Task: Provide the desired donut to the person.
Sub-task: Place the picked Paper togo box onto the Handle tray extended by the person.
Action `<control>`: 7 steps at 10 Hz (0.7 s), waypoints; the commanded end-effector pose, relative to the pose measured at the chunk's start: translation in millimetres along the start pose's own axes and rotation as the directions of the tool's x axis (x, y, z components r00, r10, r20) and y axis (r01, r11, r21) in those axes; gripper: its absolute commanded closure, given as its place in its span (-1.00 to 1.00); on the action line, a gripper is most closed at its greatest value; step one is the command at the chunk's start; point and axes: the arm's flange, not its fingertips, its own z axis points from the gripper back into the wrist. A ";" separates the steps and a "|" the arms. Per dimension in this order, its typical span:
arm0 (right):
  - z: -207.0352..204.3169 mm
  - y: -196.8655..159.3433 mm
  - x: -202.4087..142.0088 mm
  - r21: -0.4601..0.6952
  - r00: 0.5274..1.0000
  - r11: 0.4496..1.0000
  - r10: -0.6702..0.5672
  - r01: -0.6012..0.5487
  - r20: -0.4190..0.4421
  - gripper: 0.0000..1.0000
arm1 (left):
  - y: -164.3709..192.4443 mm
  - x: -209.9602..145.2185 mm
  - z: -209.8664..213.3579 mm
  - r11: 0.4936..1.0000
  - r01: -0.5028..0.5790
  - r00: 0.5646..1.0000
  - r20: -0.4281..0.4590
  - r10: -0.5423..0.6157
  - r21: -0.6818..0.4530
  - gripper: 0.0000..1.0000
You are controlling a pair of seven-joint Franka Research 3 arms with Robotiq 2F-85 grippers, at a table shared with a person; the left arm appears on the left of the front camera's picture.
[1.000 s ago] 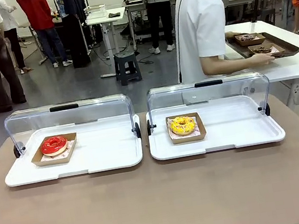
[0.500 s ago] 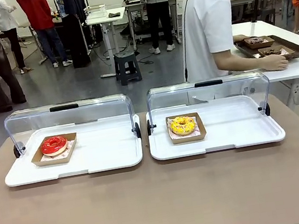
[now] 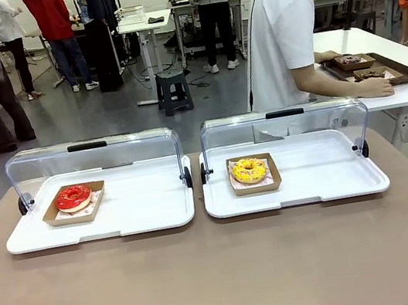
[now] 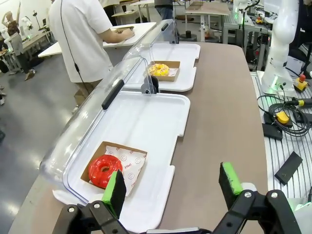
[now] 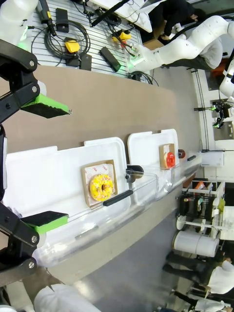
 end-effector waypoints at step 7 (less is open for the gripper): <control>-2.2 2.2 0.7 -0.004 1.000 1.000 0.003 -0.003 0.000 -1.00 | -4.6 -0.4 -2.4 1.000 0.007 1.000 -0.002 -0.007 0.022 -1.00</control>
